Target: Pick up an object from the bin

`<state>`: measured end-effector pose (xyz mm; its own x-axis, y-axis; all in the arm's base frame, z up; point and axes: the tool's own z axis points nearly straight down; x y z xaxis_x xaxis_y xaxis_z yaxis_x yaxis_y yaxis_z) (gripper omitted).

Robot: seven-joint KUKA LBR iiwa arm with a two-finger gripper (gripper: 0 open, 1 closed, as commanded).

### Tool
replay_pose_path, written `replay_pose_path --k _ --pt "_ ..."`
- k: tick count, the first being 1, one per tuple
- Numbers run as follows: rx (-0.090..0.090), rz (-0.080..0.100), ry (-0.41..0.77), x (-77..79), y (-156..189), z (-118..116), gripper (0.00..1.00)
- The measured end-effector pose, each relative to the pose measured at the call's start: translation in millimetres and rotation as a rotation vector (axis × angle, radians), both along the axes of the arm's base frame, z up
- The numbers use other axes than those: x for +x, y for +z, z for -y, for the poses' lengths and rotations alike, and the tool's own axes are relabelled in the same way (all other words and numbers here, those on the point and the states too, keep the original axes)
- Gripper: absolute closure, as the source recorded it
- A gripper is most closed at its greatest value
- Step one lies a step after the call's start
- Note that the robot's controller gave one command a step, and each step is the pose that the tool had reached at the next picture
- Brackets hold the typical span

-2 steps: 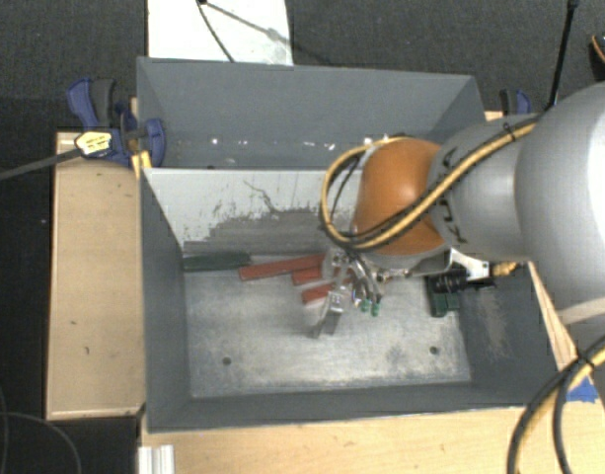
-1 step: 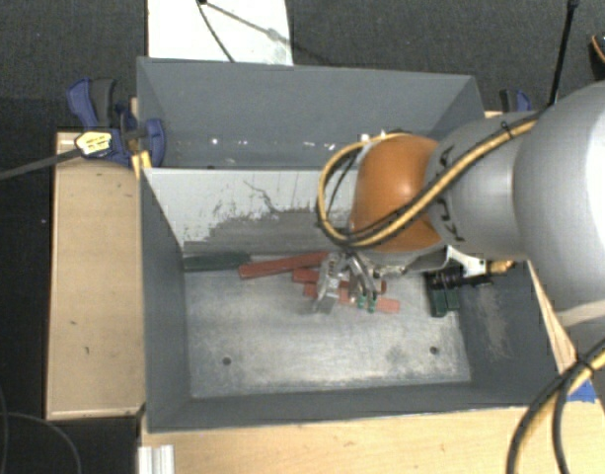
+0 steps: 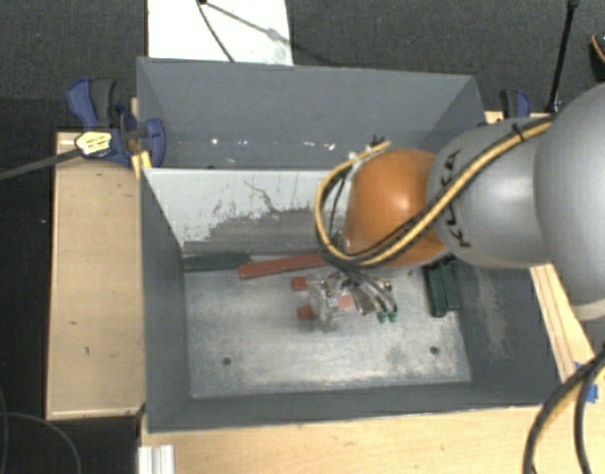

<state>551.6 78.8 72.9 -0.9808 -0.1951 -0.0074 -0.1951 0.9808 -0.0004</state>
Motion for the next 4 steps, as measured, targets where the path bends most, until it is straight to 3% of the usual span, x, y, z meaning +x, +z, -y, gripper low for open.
replay_pose_path --k 1,2,3,4 --pt "0.001 0.004 -0.035 -4.5 139 7 1.00" --pt "0.000 -0.006 -0.038 -6.2 134 7 0.00" --pt "0.000 -0.010 -0.049 10.4 -6 8 0.00" --pt "0.002 0.001 -0.051 13.9 1 8 1.00"
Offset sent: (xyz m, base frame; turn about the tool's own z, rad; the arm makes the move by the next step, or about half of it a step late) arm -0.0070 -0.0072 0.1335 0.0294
